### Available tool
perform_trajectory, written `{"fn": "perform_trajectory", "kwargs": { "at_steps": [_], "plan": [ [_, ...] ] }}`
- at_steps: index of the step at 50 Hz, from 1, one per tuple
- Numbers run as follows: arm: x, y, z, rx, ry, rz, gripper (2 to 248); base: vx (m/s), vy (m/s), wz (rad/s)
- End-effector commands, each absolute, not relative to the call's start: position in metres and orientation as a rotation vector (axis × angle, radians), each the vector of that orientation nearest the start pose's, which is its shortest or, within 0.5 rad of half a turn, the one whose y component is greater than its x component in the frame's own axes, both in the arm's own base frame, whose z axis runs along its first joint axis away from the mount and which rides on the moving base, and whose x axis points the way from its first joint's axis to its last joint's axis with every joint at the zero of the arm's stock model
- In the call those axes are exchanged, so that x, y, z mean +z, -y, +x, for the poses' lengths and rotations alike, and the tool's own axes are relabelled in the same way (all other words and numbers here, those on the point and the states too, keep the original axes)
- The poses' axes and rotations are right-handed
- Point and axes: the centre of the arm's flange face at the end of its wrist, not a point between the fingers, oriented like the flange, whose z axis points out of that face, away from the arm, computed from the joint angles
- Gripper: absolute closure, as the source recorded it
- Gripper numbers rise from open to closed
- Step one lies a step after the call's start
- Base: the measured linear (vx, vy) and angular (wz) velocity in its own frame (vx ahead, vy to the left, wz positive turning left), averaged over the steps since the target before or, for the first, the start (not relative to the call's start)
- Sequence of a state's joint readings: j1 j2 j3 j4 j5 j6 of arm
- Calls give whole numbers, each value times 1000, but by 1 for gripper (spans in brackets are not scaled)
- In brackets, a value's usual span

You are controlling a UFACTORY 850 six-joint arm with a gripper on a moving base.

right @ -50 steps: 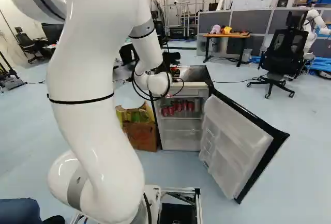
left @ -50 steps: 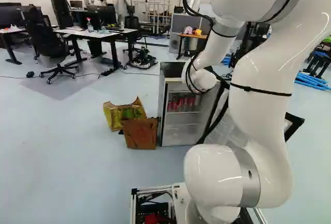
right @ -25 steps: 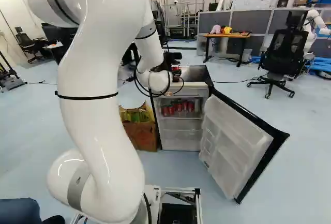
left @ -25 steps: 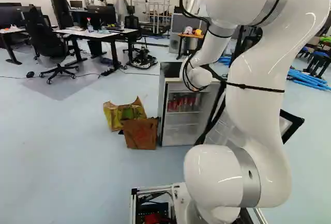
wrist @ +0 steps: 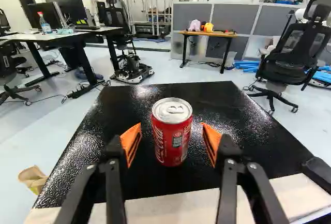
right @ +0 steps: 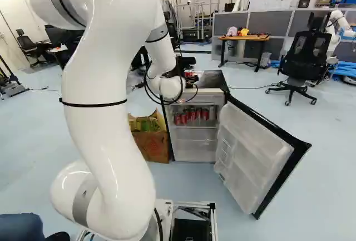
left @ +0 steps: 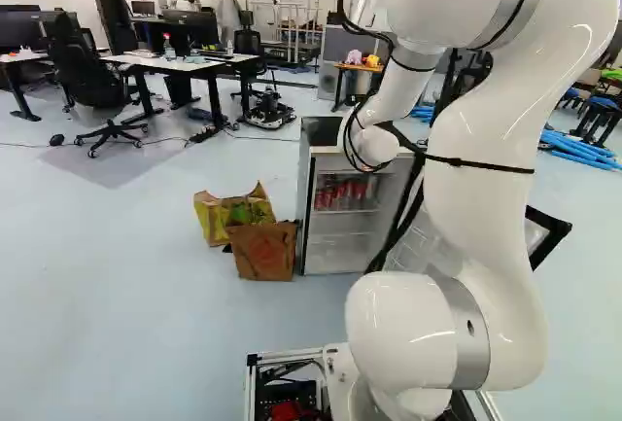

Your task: Grab a drink from the fridge

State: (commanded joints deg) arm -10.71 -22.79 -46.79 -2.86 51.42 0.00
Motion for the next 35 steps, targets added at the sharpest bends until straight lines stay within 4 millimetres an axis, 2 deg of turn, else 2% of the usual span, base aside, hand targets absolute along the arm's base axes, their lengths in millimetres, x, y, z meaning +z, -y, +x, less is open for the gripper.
{"fn": "perform_trajectory", "kwargs": {
  "at_steps": [4, 5, 9, 10, 18, 35],
  "plan": [
    [373, 98, 539, -1979, -161, -2565, 72, 0, 0, 0],
    [373, 98, 539, -1979, -161, -2565, 36, 0, 0, 0],
    [373, 98, 539, -1979, -161, -2565, 36, 0, 0, 0],
    [373, 98, 539, -1979, -162, -2566, 4, 0, 0, 0],
    [374, 97, 530, -1972, -162, -2570, 3, 0, 0, 0],
    [377, 92, 497, -1951, -167, -2586, 3, 0, 0, 0]
  ]
}}
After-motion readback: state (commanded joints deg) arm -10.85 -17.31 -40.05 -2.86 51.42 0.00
